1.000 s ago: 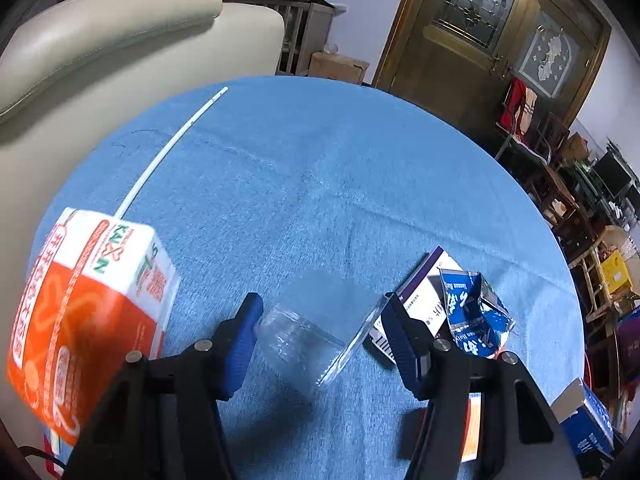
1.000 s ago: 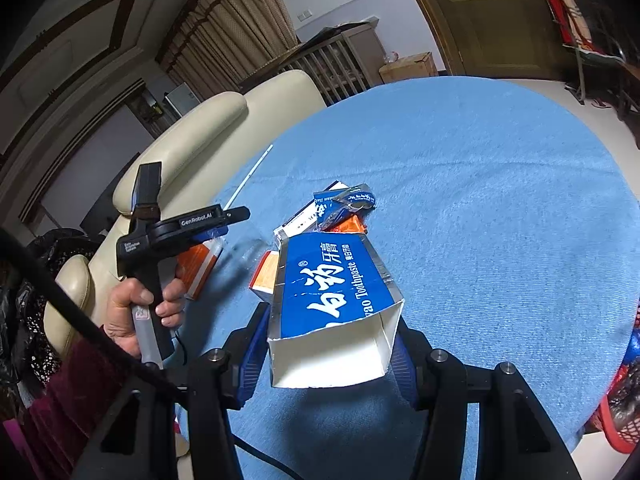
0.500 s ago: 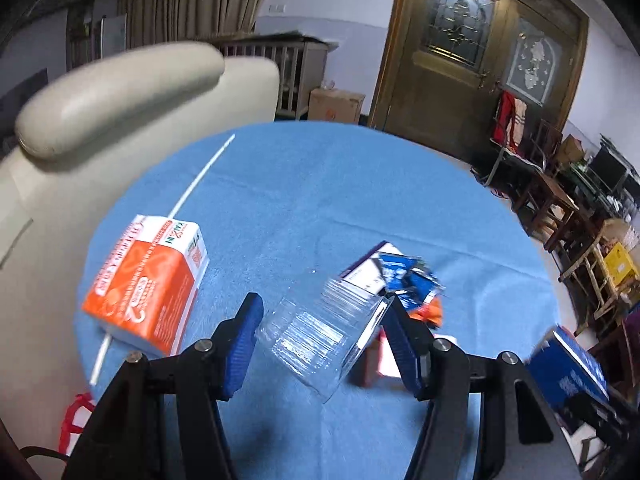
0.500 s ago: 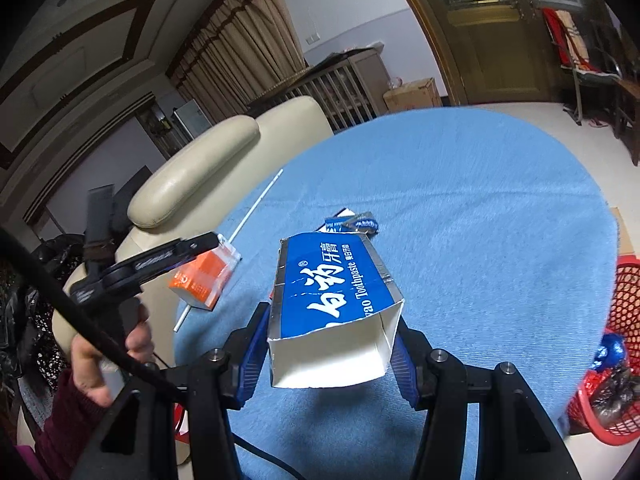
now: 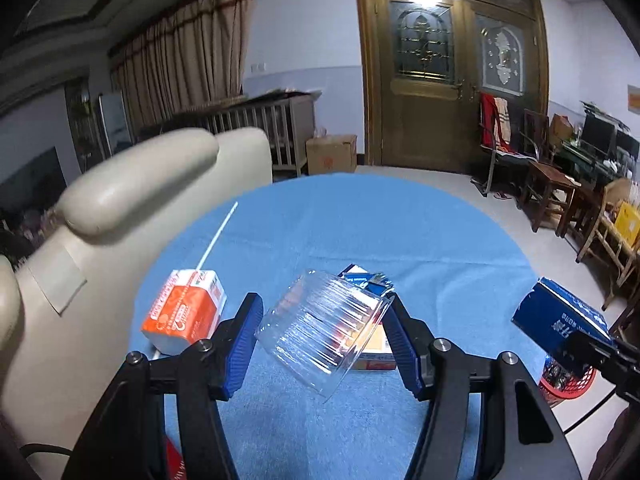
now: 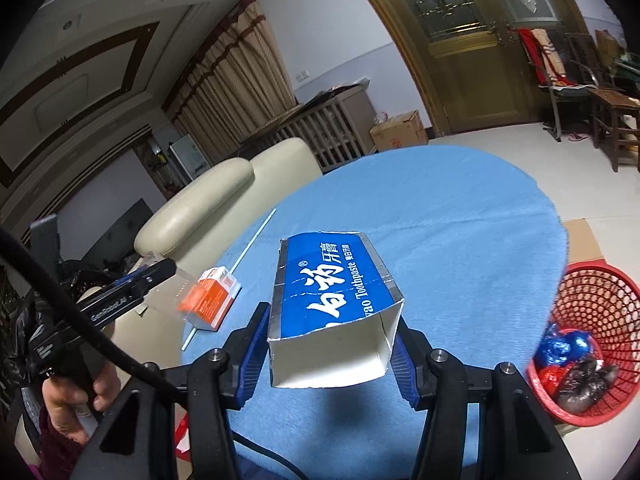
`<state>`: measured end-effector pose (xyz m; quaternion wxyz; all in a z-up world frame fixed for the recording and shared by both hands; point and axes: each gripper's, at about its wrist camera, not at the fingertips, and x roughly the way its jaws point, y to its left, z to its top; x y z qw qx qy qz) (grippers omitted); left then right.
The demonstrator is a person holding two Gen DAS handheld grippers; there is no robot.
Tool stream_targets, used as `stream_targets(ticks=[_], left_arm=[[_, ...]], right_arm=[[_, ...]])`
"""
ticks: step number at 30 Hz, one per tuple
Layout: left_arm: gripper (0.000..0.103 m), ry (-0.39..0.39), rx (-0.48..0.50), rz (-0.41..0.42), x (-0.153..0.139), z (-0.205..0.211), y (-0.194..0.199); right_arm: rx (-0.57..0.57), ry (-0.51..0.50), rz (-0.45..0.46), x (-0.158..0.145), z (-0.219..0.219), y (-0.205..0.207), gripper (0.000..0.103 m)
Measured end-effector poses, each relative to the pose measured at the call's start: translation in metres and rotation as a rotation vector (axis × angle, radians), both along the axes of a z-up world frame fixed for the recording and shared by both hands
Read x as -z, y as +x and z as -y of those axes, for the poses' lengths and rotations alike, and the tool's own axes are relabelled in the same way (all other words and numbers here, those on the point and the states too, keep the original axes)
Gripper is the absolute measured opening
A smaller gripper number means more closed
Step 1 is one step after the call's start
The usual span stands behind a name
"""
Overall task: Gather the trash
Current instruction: 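Grasp the clear plastic tray with the left tool and lift it, then carry the toothpaste box and plastic tray toward the red basket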
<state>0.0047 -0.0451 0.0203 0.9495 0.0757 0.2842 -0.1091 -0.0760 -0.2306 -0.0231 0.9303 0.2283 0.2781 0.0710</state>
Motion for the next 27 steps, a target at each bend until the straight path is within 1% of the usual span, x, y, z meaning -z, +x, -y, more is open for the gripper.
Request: stream_targets(ticks=[6, 9, 13, 19, 27], left_arm=[[0.063, 0.047, 0.020, 0.063, -0.009, 0.015, -0.024], [0.063, 0.062, 0.039, 0.080, -0.011, 0.022, -0.032], [0.063, 0.072, 0.059, 0.090, -0.013, 0.031, -0.041], [0.063, 0.080, 0.073, 0.090, -0.014, 0.037, -0.043], [0.063, 0.101, 0.090, 0.089, -0.014, 0.050, -0.050]], right_arm=[[0.035, 0.000, 0.014, -0.004, 0.011, -0.019, 0.058], [0.047, 0.007, 0.014, -0.003, 0.016, -0.021, 0.058], [0.056, 0.005, 0.013, -0.003, 0.021, -0.027, 0.058], [0.059, 0.006, 0.014, -0.002, 0.027, -0.033, 0.058], [0.072, 0.028, 0.014, -0.002, 0.036, -0.036, 0.058]])
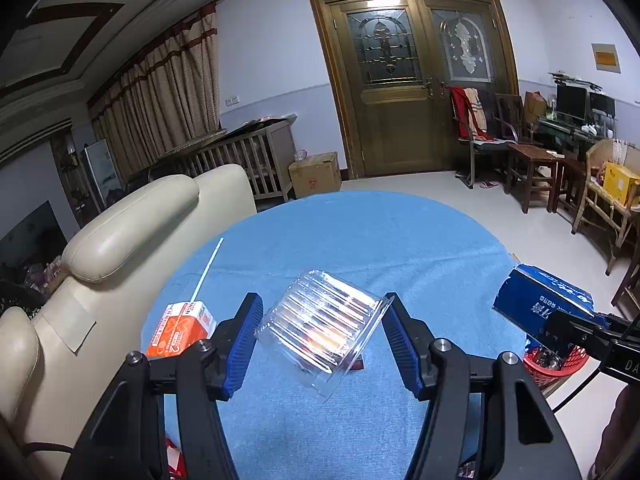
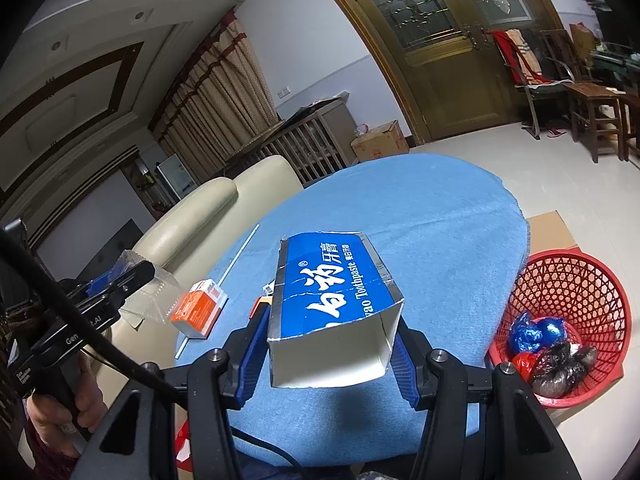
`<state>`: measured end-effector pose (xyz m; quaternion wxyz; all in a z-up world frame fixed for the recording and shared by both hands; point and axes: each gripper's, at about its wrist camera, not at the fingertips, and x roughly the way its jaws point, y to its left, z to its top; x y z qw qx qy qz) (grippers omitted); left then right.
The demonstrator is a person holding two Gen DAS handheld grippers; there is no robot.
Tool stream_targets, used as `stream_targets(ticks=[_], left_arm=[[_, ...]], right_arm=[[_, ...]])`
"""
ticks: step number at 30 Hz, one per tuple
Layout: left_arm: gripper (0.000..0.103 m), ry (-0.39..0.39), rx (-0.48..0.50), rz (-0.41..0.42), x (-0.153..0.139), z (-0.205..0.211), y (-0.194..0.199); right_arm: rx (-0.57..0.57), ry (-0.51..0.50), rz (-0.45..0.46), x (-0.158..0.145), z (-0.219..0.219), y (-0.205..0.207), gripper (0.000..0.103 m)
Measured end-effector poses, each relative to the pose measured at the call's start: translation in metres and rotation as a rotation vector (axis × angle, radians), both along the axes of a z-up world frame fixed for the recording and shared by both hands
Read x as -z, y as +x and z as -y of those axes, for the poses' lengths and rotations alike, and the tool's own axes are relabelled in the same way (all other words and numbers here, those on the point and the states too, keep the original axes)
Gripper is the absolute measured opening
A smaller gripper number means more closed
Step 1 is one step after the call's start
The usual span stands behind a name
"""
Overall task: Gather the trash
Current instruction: 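Carry the toothpaste box and plastic tray toward the red basket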
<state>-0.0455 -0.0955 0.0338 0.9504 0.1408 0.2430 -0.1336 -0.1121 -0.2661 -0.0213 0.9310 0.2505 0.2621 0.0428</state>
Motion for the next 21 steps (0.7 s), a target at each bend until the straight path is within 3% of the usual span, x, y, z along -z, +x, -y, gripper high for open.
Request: stream_targets(ticks=[21], left_arm=[[0.063, 0.051, 0.050, -0.015, 0.004, 0.029, -0.010]], right_arm=[[0.045, 0.056, -0.006, 0.007, 0.022, -0.015, 0.058]])
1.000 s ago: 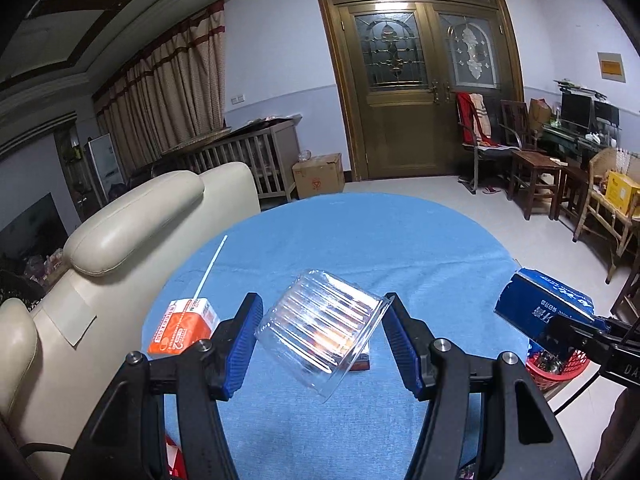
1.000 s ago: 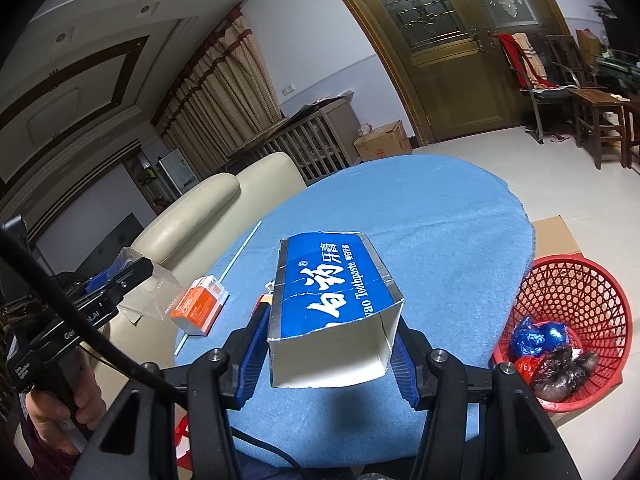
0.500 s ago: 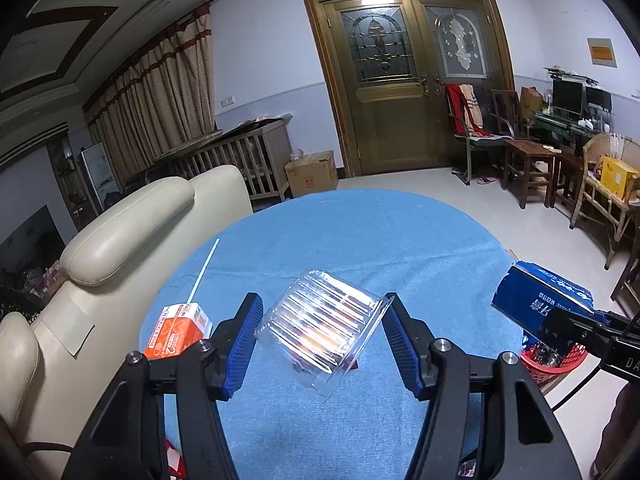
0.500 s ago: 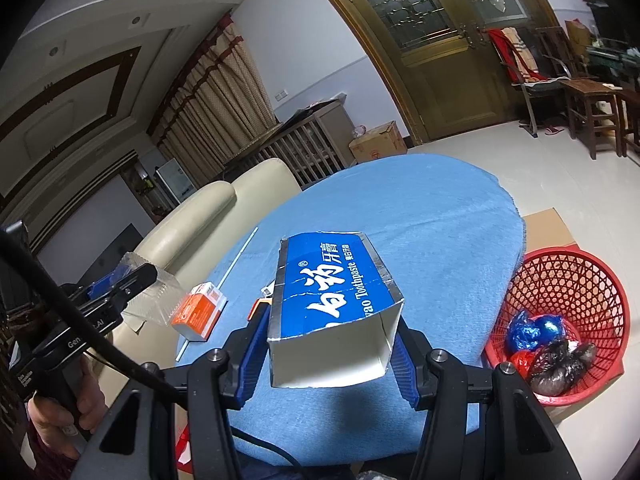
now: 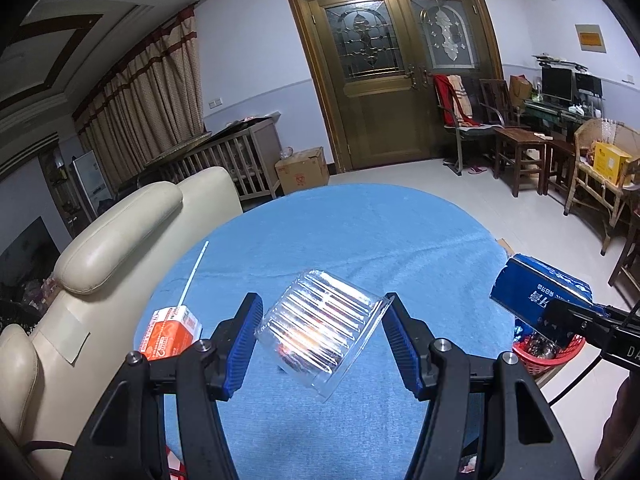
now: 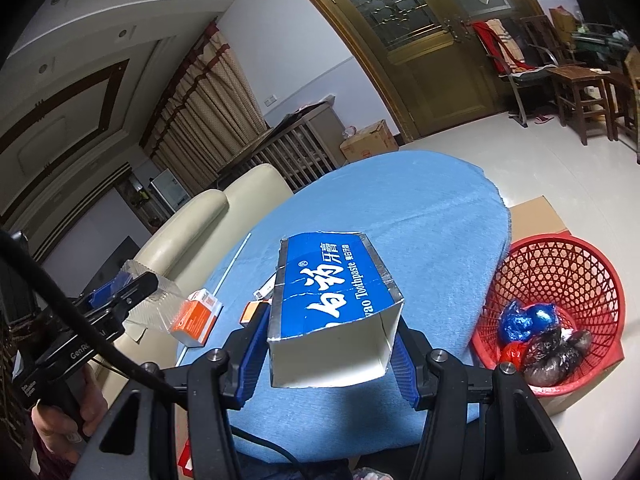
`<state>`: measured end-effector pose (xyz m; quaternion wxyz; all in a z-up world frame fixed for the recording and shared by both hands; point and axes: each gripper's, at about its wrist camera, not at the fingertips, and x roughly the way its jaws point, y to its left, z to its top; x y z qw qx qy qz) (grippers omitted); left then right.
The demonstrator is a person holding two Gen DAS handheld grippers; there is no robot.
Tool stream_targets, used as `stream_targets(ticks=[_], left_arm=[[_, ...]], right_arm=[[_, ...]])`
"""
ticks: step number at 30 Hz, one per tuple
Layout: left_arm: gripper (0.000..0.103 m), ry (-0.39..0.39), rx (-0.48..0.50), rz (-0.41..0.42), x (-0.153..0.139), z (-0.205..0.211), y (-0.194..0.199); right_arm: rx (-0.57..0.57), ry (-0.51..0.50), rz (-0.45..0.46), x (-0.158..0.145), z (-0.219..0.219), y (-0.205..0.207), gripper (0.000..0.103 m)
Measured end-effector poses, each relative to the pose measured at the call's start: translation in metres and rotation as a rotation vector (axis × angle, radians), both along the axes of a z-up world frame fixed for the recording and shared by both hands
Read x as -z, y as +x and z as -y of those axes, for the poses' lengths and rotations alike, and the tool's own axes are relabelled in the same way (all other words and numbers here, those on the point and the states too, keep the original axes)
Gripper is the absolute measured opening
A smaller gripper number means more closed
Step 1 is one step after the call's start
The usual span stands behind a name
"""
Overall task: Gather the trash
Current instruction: 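Carry the toothpaste box and plastic tray toward the red basket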
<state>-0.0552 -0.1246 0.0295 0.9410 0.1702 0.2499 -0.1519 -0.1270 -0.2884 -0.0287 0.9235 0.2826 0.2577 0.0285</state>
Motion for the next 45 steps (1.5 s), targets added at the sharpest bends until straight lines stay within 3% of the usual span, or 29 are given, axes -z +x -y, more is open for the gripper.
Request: stream_targets(ticks=[45], left_arm=[[0.063, 0.122, 0.152, -0.025, 0.016, 0.074, -0.022]], right_arm=[[0.156, 0.121, -0.018, 0.028, 0.070, -0.057, 0.058]])
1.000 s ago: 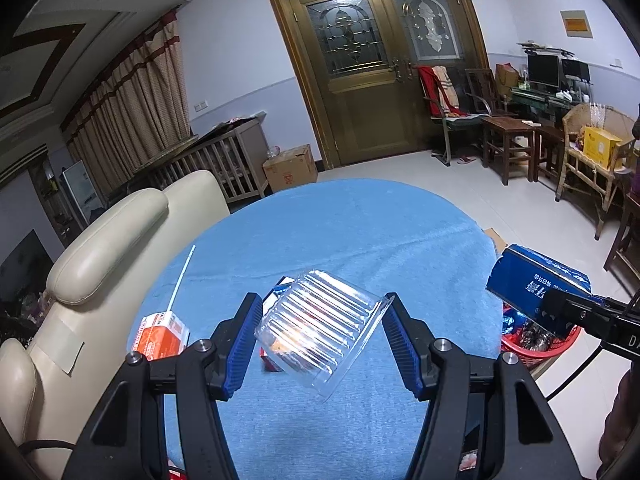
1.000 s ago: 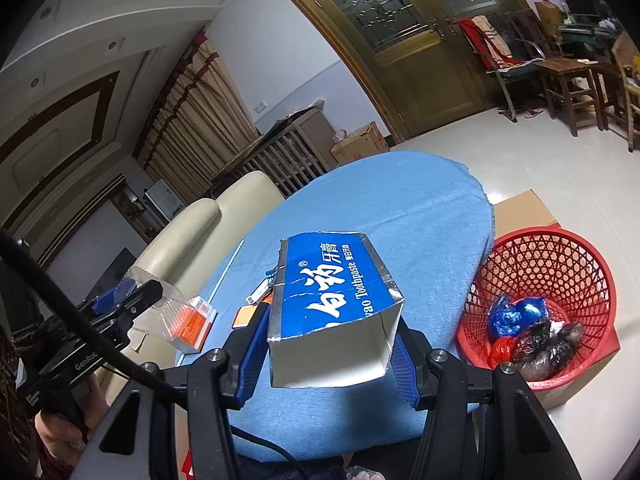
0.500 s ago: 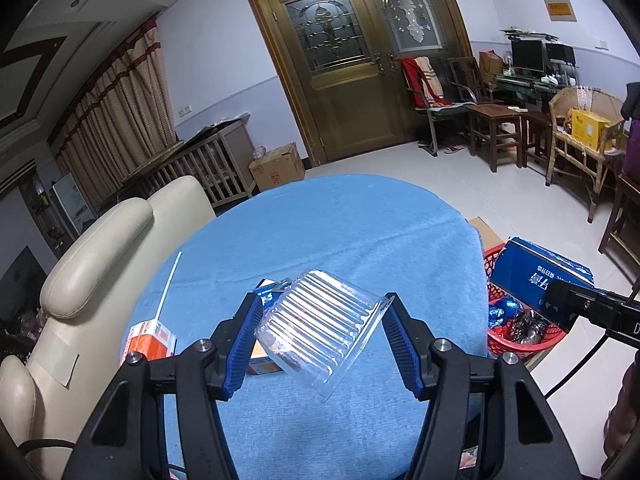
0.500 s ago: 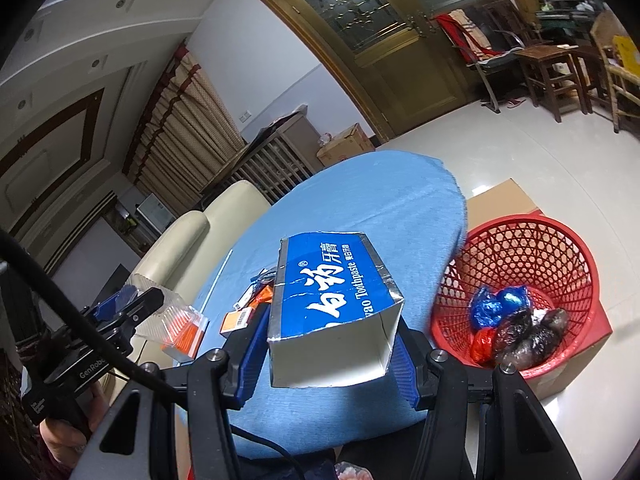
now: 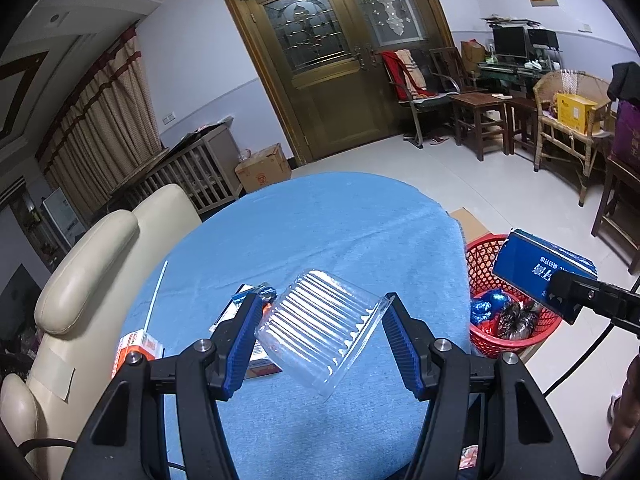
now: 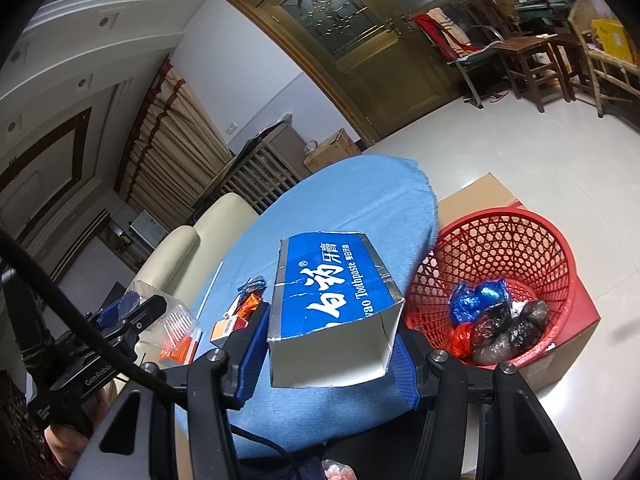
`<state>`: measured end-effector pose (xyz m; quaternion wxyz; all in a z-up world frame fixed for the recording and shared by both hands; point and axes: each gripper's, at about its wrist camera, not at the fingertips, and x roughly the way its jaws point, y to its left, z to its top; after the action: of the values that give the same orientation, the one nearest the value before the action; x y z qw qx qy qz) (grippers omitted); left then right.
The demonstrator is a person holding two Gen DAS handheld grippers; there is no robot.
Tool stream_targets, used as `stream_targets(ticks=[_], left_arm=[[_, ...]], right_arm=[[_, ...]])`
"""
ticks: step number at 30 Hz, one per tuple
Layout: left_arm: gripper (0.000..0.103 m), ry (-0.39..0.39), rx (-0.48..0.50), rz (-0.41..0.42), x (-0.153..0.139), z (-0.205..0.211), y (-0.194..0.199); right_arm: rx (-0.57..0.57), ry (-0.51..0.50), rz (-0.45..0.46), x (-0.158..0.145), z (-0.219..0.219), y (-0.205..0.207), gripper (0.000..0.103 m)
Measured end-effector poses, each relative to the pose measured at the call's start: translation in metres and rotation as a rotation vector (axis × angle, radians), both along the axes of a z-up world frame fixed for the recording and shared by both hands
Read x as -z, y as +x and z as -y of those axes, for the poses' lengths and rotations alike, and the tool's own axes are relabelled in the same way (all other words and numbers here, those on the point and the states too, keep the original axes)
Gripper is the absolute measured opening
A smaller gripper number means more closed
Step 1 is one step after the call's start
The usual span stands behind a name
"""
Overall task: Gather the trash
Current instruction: 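Carry the toothpaste box and plastic tray toward the red basket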
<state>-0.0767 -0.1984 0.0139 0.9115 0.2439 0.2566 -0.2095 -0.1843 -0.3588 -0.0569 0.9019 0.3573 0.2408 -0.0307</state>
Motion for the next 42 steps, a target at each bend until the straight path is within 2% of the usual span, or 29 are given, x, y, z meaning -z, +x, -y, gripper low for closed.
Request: stream_targets(ticks=[21, 42], left_arm=[[0.063, 0.072, 0.088, -0.014, 0.013, 0.047, -0.016], [0.063, 0.135, 0.153, -0.035, 0.030, 0.073, -0.024]], right_arm=[[0.084, 0.069, -0.019, 0.013, 0.032, -0.033, 0.058], [0.148, 0.124, -0.052, 0.030, 0.053, -0.054, 0.058]])
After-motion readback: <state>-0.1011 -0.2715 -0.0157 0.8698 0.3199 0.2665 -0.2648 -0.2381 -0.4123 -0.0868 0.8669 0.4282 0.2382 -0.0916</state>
